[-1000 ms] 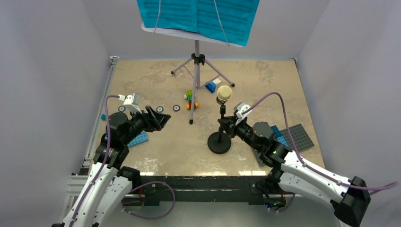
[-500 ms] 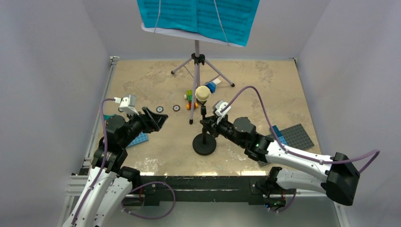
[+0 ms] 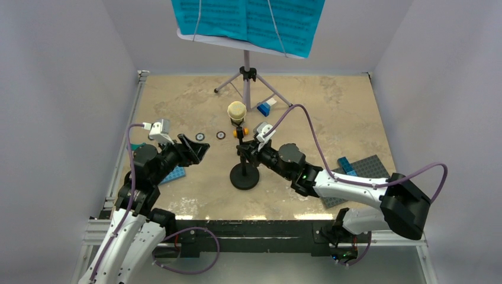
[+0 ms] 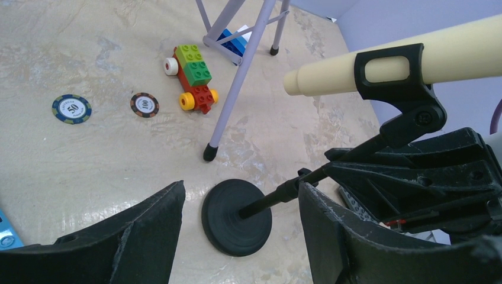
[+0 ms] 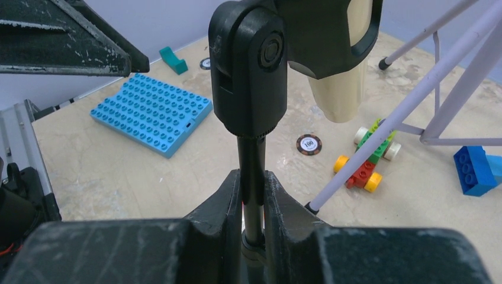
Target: Pack up the instrument practice props
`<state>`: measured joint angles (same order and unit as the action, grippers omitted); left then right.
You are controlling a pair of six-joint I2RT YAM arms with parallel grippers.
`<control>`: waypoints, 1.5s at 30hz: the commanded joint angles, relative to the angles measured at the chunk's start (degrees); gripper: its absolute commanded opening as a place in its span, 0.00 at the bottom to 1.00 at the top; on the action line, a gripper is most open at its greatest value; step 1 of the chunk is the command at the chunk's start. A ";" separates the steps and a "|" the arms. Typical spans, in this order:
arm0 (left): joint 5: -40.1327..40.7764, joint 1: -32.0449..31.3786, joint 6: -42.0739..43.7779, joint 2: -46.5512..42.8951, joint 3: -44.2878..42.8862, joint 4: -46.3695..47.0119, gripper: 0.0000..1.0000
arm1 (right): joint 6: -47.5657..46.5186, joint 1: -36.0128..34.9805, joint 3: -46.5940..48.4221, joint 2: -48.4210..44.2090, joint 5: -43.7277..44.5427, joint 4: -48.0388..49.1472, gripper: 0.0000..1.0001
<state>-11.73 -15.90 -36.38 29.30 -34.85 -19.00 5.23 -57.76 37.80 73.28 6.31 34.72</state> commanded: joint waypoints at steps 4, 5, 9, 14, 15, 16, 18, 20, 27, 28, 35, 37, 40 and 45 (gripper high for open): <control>-1.89 -0.27 0.98 0.28 -0.01 0.80 0.77 | 1.15 -0.69 2.54 1.64 -1.21 5.08 0.08; -2.75 -0.27 0.96 0.76 -0.42 0.83 0.78 | 1.43 -0.76 2.69 1.55 -1.69 3.79 0.18; -3.53 -0.27 0.87 1.89 -1.19 0.17 0.79 | 2.80 -0.87 0.85 0.70 -1.34 2.19 0.37; -3.11 -0.27 0.87 1.12 -0.89 0.11 0.80 | 4.26 -0.87 -1.45 -0.84 -0.37 0.03 0.49; -3.05 -0.27 0.75 1.03 -0.84 0.11 0.80 | 4.52 -0.87 -1.75 -1.34 -0.15 -0.26 0.52; -2.97 -0.27 0.74 1.02 -0.87 0.11 0.81 | 4.78 -0.87 -2.07 -1.83 0.07 -0.58 0.56; -2.87 -0.27 0.62 1.02 -0.90 0.15 0.82 | 5.27 -0.87 -2.34 -3.28 0.43 -2.06 0.63; -2.86 -0.27 0.61 1.07 -1.13 0.19 0.83 | 5.67 -0.87 -2.30 -5.27 0.69 -4.52 0.69; -3.56 -0.27 0.56 1.66 -2.05 1.01 0.98 | 7.75 -0.87 -3.53 -16.72 0.58 -18.78 0.94; -3.93 -0.27 0.43 1.94 -2.27 1.21 1.00 | 8.32 -0.87 -4.32 -19.48 0.71 -20.21 0.95; -13.46 -0.36 2.14 2.62 0.20 11.07 1.00 | 15.66 -0.33 -10.48 -32.43 5.68 -27.25 0.99; -16.41 -0.36 1.78 1.39 3.64 18.94 0.96 | 18.60 1.50 -9.31 -32.52 3.07 -30.26 0.99; -21.12 -0.57 0.75 -0.02 8.74 30.60 0.90 | 24.01 7.35 -7.22 -30.55 -5.54 -32.85 0.98; -21.24 -4.74 7.50 -0.38 7.71 26.72 0.84 | 26.51 12.27 -6.86 -29.23 -11.84 -31.86 0.98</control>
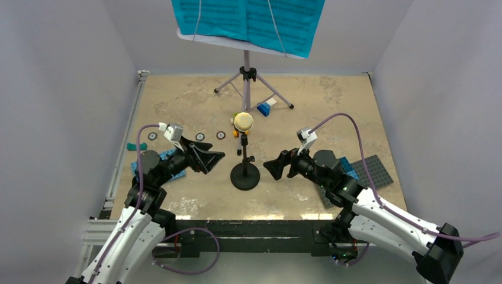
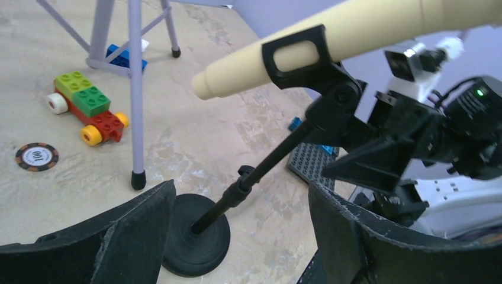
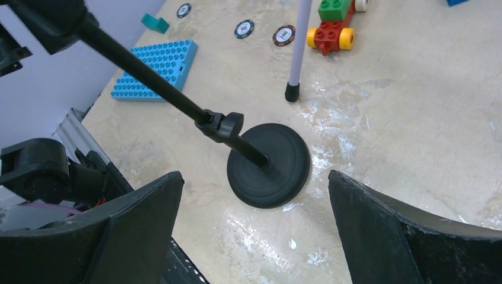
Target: Pack up the instrument practice props
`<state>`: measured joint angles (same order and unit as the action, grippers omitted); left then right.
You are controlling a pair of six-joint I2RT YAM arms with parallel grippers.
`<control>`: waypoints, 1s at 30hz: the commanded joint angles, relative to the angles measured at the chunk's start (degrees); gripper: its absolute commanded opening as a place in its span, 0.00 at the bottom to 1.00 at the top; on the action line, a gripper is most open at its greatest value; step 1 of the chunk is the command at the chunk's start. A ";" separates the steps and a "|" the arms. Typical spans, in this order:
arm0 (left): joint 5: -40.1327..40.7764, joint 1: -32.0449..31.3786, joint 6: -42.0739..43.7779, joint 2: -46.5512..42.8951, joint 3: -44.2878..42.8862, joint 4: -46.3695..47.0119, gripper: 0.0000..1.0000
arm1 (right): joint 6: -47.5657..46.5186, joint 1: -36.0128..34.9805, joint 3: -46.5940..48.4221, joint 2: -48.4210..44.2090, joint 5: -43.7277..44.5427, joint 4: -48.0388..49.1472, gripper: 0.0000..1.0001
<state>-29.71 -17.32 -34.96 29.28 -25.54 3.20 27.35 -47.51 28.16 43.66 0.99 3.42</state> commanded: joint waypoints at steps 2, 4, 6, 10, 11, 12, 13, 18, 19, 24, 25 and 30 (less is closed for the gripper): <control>-0.09 -7.72 10.61 0.71 -3.18 0.41 0.83 | 3.53 2.23 3.62 1.44 -6.93 -1.44 0.98; 4.18 -13.36 15.26 2.33 -4.51 -1.83 0.83 | 3.00 2.21 4.00 2.02 -6.83 -1.72 0.98; 10.21 -18.33 17.77 3.66 -4.75 -1.01 0.83 | 2.88 2.33 3.92 1.94 -6.38 -1.69 0.98; 16.38 -24.72 20.91 7.14 -2.96 6.68 0.83 | 2.64 2.46 3.36 0.94 -5.54 -2.03 0.98; 17.82 -25.98 21.74 8.21 -2.03 10.01 0.82 | 2.47 2.50 3.43 0.75 -5.30 -2.52 0.98; 19.46 -27.07 22.56 9.11 -1.18 12.93 0.82 | 2.26 2.51 3.61 0.54 -5.06 -2.89 0.98; 21.30 -27.98 23.45 10.14 -0.50 15.76 0.81 | 2.00 2.49 3.71 0.24 -4.90 -3.22 0.98; 25.70 -28.43 26.07 14.73 0.52 22.98 0.79 | 0.47 2.58 4.17 -2.07 -4.22 -6.97 0.98; 26.55 -28.41 26.47 15.41 0.66 23.92 0.77 | 0.12 2.59 4.30 -2.41 -4.05 -7.41 0.98; 27.32 -28.45 27.66 17.80 1.59 29.65 0.73 | -0.87 2.59 4.24 -3.76 -3.72 -8.91 0.97; 26.83 -28.41 27.56 18.58 1.38 30.36 0.72 | -1.02 2.59 4.08 -3.82 -3.63 -9.07 0.98; 24.64 -28.41 27.40 22.20 -0.17 32.15 0.66 | -1.40 2.68 4.18 -3.72 -3.46 -9.77 0.98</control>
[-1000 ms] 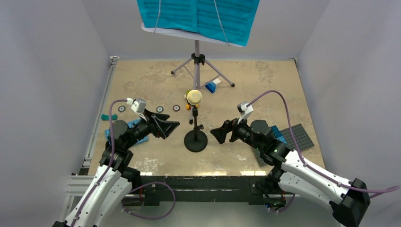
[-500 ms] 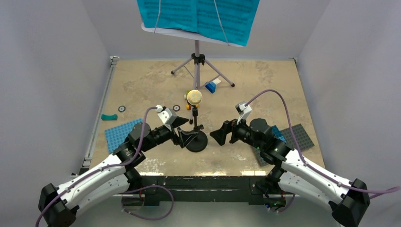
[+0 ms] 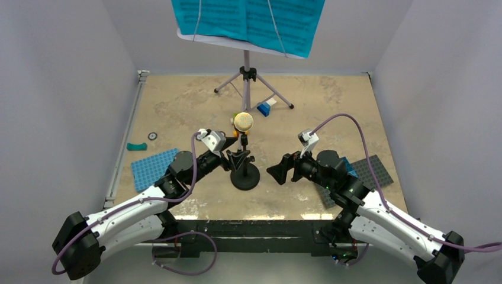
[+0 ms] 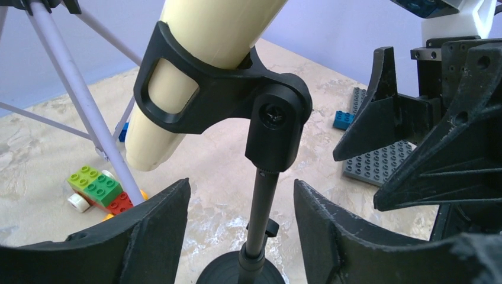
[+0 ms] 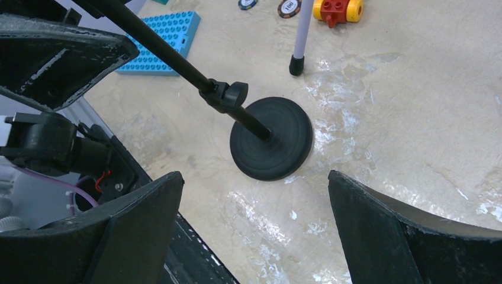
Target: Pack up the instrument practice props
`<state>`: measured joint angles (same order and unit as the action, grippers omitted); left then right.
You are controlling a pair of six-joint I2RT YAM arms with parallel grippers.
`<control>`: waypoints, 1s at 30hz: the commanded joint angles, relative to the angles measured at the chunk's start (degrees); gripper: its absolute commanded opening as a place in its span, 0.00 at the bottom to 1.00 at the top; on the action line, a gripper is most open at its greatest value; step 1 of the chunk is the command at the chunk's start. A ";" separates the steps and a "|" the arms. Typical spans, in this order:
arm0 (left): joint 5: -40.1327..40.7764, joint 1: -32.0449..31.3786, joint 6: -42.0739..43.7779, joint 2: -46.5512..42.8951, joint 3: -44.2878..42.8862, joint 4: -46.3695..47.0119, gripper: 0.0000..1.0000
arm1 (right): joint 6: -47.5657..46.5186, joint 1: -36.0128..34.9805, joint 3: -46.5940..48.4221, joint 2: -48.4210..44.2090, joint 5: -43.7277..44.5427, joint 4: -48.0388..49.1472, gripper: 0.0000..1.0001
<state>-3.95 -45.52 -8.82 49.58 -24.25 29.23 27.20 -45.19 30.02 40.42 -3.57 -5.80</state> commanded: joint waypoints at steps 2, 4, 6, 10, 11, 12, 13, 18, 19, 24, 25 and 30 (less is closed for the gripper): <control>-1.73 -0.25 0.88 2.55 -1.54 6.88 0.63 | -1.36 0.36 2.32 -0.57 1.20 -0.73 0.98; -2.19 -0.26 0.81 3.00 -1.70 7.27 0.60 | -1.45 0.36 2.33 -0.61 1.29 -0.93 0.98; -2.54 -0.27 0.76 3.28 -1.71 7.80 0.58 | -1.46 0.36 2.45 -0.53 1.21 -0.99 0.98; -3.74 -0.22 0.63 3.49 -1.97 8.81 0.46 | -1.44 0.37 2.62 -0.05 1.04 -0.97 0.97; -4.17 -0.21 0.64 3.58 -2.11 8.82 0.42 | -1.45 0.37 2.73 0.05 0.95 -0.85 0.97; -4.55 -0.20 0.76 3.67 -2.24 8.82 0.38 | -1.46 0.37 2.85 0.26 0.80 -0.81 0.97; -4.91 -0.25 0.86 3.79 -2.36 8.83 0.34 | -1.47 0.37 2.86 0.47 0.62 -0.68 0.97; -5.61 -0.26 1.47 3.23 -1.85 8.91 0.17 | -1.23 0.37 3.19 1.03 -0.56 0.03 0.96; -5.70 -0.25 1.52 2.97 -1.64 8.91 0.14 | -0.96 0.39 3.20 1.17 -0.74 0.34 0.96; -7.50 -0.20 1.57 0.99 -0.02 8.96 0.00 | 4.04 3.54 4.99 4.74 -8.50 0.94 0.95; -8.05 -0.14 1.53 0.41 0.33 8.81 0.00 | 5.64 5.31 4.95 5.56 -12.17 1.82 0.94; -13.57 0.04 1.88 -0.58 0.46 7.61 0.00 | 10.40 10.67 3.76 8.33 -23.75 9.39 0.93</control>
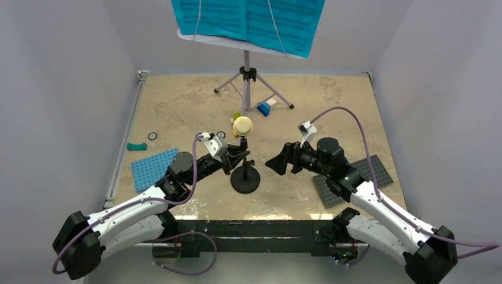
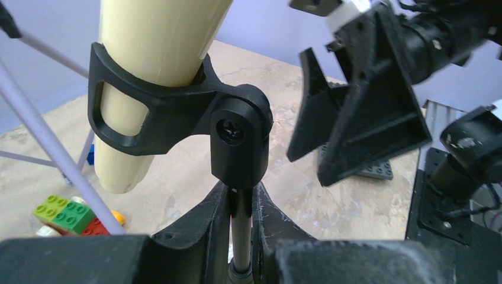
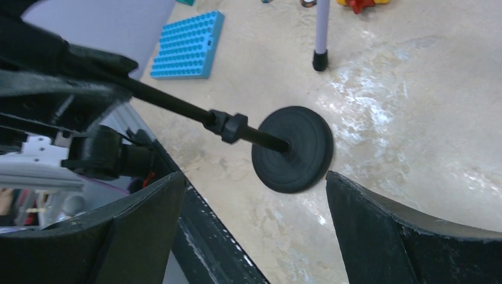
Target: Pack up the instrument practice props
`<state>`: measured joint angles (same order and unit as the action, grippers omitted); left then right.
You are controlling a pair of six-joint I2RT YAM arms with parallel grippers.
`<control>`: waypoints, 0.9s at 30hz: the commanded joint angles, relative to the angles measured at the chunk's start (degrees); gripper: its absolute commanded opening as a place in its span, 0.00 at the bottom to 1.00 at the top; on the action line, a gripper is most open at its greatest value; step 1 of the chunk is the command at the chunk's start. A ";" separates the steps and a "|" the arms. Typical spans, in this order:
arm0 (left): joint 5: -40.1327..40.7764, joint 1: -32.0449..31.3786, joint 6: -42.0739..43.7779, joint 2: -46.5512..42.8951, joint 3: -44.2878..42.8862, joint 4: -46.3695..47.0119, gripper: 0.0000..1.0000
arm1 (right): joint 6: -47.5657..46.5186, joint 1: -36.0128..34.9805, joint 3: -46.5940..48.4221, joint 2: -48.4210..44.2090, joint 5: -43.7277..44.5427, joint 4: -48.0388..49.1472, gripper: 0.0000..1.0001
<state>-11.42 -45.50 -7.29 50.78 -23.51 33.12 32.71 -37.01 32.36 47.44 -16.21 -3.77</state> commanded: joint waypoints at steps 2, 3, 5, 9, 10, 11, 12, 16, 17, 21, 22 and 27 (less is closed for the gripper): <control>-8.13 0.08 1.06 -1.56 -0.61 3.85 0.00 | 4.50 2.66 1.76 2.16 -12.10 7.75 0.93; -9.03 0.17 1.53 -1.42 -0.81 4.00 0.00 | 4.36 2.65 1.71 2.29 -12.23 7.99 0.93; -11.72 0.77 3.01 -1.03 -1.05 4.37 0.00 | 3.83 2.69 1.30 1.98 -12.20 8.01 0.93; -21.29 4.53 4.85 0.34 -1.81 5.84 0.00 | 1.84 2.65 -0.20 -0.36 -11.20 6.91 0.93; -23.24 6.02 4.68 0.58 -2.20 6.22 0.00 | 1.24 2.65 -0.56 -1.09 -10.75 6.45 0.93; -25.76 7.69 3.92 1.30 -2.61 7.34 0.00 | 0.81 2.65 -0.88 -1.76 -10.39 6.01 0.93; -28.22 9.52 3.08 1.78 -3.13 8.33 0.00 | 0.38 2.65 -1.24 -2.39 -10.08 5.66 0.93; -35.51 14.38 2.79 4.20 -7.68 7.54 0.00 | -1.11 2.67 -2.35 -4.09 -10.02 4.93 0.93; -37.22 14.90 3.33 4.76 -9.14 6.25 0.00 | -1.41 2.74 -2.46 -4.22 -10.06 4.77 0.93; -40.77 15.82 3.82 7.59 -12.09 5.19 0.00 | -2.42 2.69 -2.82 -3.99 -9.94 4.55 0.93; -40.98 15.87 3.21 8.49 -11.98 6.20 0.00 | -2.65 2.65 -2.83 -3.88 -9.90 4.48 0.93; -39.67 15.97 -1.02 11.64 -8.70 11.70 0.00 | -3.64 2.78 -2.48 -4.01 -9.33 3.95 0.93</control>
<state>-48.77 -29.95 -5.50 61.76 -31.99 33.78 31.18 -34.44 29.54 43.86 -25.50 -0.03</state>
